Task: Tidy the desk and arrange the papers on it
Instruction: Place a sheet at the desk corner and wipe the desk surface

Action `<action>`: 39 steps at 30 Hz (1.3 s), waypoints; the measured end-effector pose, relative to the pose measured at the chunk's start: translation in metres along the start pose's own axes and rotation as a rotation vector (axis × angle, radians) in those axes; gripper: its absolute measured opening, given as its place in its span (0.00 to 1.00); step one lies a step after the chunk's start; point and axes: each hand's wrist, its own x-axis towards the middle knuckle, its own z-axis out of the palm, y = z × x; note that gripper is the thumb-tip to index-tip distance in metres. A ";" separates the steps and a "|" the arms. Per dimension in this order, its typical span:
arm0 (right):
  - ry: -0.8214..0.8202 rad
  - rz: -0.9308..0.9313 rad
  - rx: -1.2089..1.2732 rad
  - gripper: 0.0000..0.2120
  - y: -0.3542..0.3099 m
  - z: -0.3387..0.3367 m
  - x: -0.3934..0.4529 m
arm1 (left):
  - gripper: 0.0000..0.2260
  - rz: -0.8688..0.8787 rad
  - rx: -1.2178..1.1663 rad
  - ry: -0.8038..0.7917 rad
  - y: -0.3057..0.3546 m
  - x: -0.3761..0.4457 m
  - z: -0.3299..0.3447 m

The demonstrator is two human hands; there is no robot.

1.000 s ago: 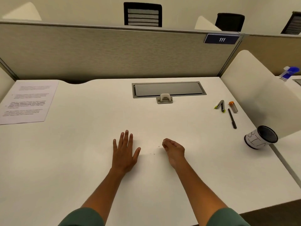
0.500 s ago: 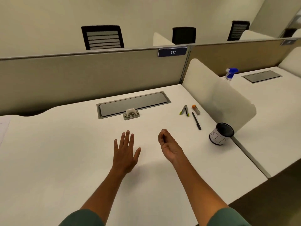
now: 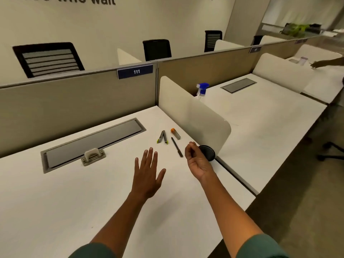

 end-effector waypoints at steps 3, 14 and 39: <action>-0.007 -0.067 -0.004 0.17 -0.034 -0.010 0.011 | 0.33 0.040 0.003 -0.028 0.024 0.019 0.011; 0.332 -0.440 -1.342 0.06 -0.102 -0.037 0.062 | 0.34 0.064 0.005 -0.085 0.056 0.047 0.045; 0.012 -1.031 -2.323 0.24 -0.060 -0.046 0.081 | 0.34 -0.020 0.017 -0.063 0.029 0.042 0.038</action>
